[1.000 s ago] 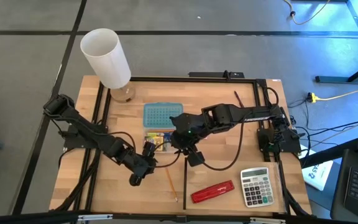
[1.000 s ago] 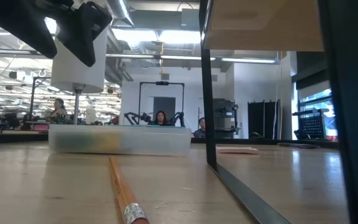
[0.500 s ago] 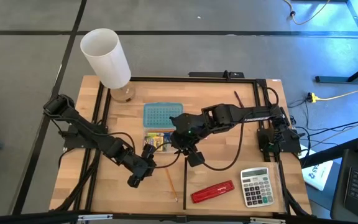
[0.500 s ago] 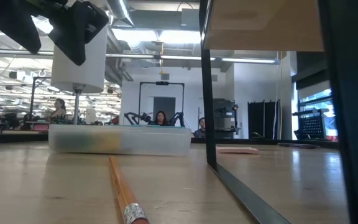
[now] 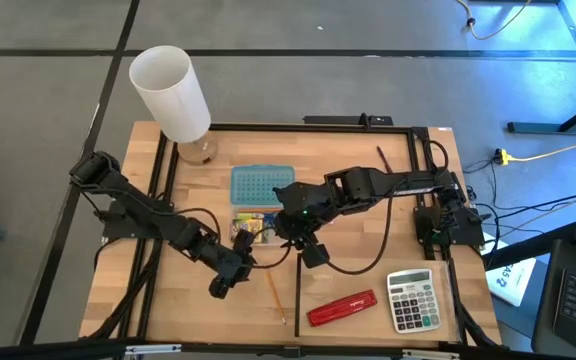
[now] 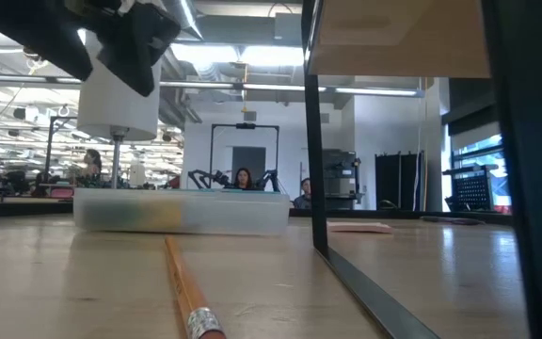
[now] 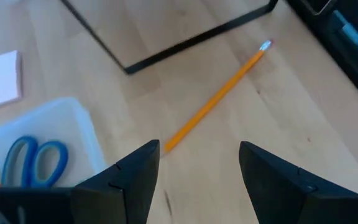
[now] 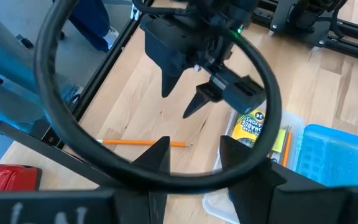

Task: Pack school essentials
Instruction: Put the orange pencil into the blue supply box

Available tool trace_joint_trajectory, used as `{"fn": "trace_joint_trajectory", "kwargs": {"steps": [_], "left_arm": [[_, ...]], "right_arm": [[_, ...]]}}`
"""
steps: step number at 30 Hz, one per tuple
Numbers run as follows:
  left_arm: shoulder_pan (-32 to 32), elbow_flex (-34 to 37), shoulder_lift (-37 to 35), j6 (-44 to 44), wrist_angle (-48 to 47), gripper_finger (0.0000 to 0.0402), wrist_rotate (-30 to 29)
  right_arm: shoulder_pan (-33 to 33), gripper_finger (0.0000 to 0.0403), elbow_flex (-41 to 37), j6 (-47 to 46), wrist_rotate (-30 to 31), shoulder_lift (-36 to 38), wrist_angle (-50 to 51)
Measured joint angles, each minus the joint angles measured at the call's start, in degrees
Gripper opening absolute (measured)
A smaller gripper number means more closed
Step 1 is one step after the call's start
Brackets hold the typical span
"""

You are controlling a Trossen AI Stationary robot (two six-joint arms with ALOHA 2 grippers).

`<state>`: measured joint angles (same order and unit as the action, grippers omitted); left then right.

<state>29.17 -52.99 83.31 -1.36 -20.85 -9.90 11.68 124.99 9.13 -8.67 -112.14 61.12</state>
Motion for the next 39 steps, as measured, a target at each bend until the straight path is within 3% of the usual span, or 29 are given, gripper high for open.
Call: {"fn": "trace_joint_trajectory", "kwargs": {"steps": [13,28,34,39], "left_arm": [[-2.6,4.1,2.9,14.0,12.2,0.0215,10.1],[-5.1,4.1,15.3,18.9,21.5,0.0215,11.0],[-6.3,3.8,16.9,18.1,21.3,0.0215,11.1],[-6.7,-1.9,16.9,21.2,9.9,0.0215,11.8]], "right_arm": [[0.0,0.0142,0.0,0.0,0.0,0.0,-0.1],[0.0,0.0142,0.0,0.0,0.0,0.0,-0.5],[0.0,0.0142,0.0,0.0,0.1,0.0,-0.6],[0.0,0.0142,0.0,0.0,0.0,0.0,-0.6]]}}
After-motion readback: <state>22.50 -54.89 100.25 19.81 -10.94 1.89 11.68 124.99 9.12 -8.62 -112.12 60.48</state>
